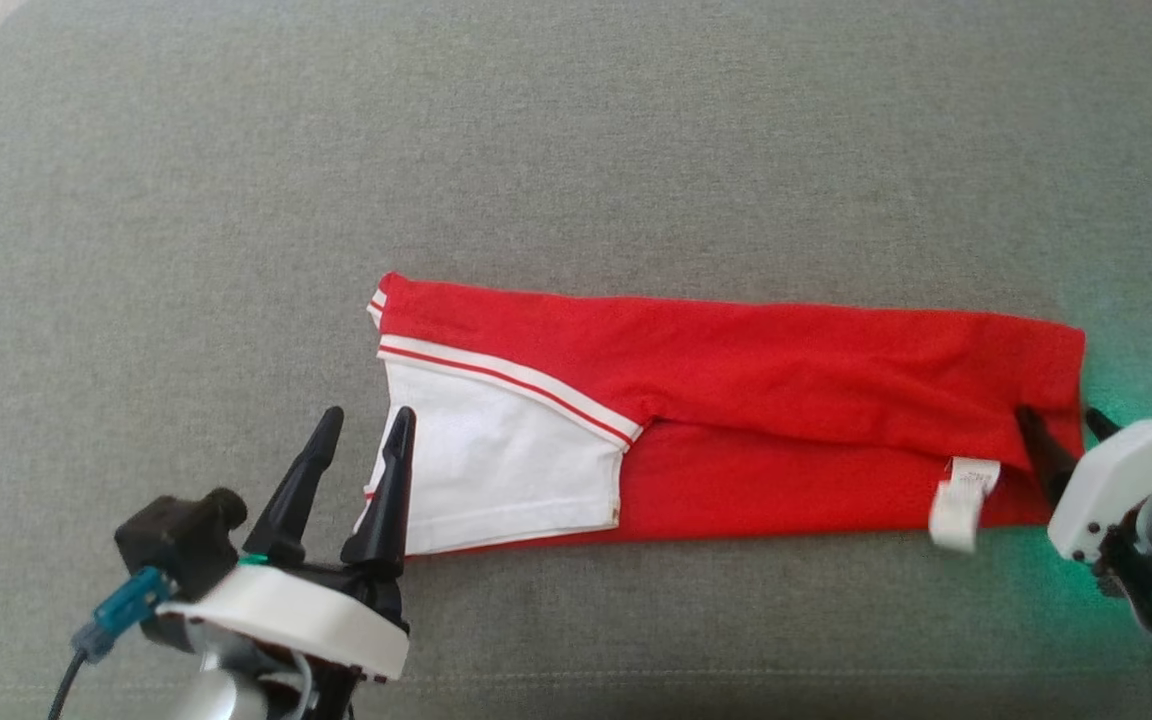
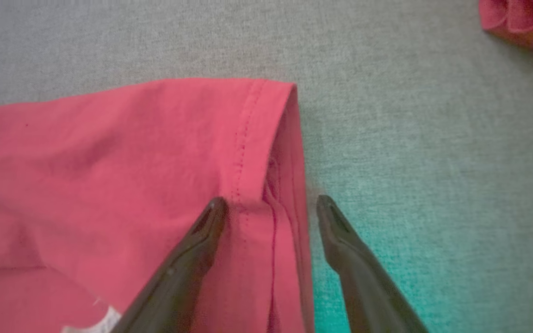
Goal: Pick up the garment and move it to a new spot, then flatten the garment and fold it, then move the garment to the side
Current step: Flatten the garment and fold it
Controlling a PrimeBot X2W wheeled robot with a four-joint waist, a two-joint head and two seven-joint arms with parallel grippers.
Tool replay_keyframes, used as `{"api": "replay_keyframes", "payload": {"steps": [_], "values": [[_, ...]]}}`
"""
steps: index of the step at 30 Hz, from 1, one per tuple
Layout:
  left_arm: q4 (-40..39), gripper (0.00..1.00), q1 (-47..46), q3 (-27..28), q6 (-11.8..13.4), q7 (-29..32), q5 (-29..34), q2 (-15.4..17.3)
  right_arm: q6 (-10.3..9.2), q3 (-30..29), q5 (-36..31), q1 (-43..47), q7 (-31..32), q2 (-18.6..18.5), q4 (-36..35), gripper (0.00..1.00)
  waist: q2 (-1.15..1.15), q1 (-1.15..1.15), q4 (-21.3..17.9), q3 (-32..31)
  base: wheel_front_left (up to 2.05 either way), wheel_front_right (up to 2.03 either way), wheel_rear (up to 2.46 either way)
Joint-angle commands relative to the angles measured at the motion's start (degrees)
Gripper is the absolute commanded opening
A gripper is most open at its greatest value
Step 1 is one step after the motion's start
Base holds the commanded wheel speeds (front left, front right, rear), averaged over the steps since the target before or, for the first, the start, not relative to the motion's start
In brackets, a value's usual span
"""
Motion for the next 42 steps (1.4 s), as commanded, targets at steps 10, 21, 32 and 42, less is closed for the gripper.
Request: {"api": "replay_keyframes", "payload": {"steps": [10, 21, 32, 42], "values": [[-1.86, 1.00, -2.82, 2.74, 0.96, -1.00, 1.53, 1.40, -0.05, -0.36, 1.76, -2.70, -3.68, -1.34, 0.13, 0.00, 0.00, 0.00, -1.74, -1.12, 0.00, 0.00, 0.00], [0.25, 1.00, -5.05, 3.30, 1.70, -2.37, 4.46, 2.39, -0.05, -7.05, 1.08, -1.53, -6.49, -3.40, -4.07, 0.00, 0.00, 0.00, -4.43, -3.82, 0.00, 0.00, 0.00], [3.89, 1.00, -5.10, 4.98, 1.19, -4.37, 4.86, 1.29, -0.05, 3.03, 10.52, 4.04, -3.77, 2.45, -18.69, 0.00, 0.00, 0.00, -4.68, -6.55, 0.00, 0.00, 0.00], [5.21, 1.00, -4.88, 5.28, -0.27, -4.89, 4.66, -0.45, -0.05, 18.18, 16.23, 4.75, -3.94, 7.98, -23.89, 0.00, 0.00, 0.00, -1.06, -8.30, 0.00, 0.00, 0.00]]}}
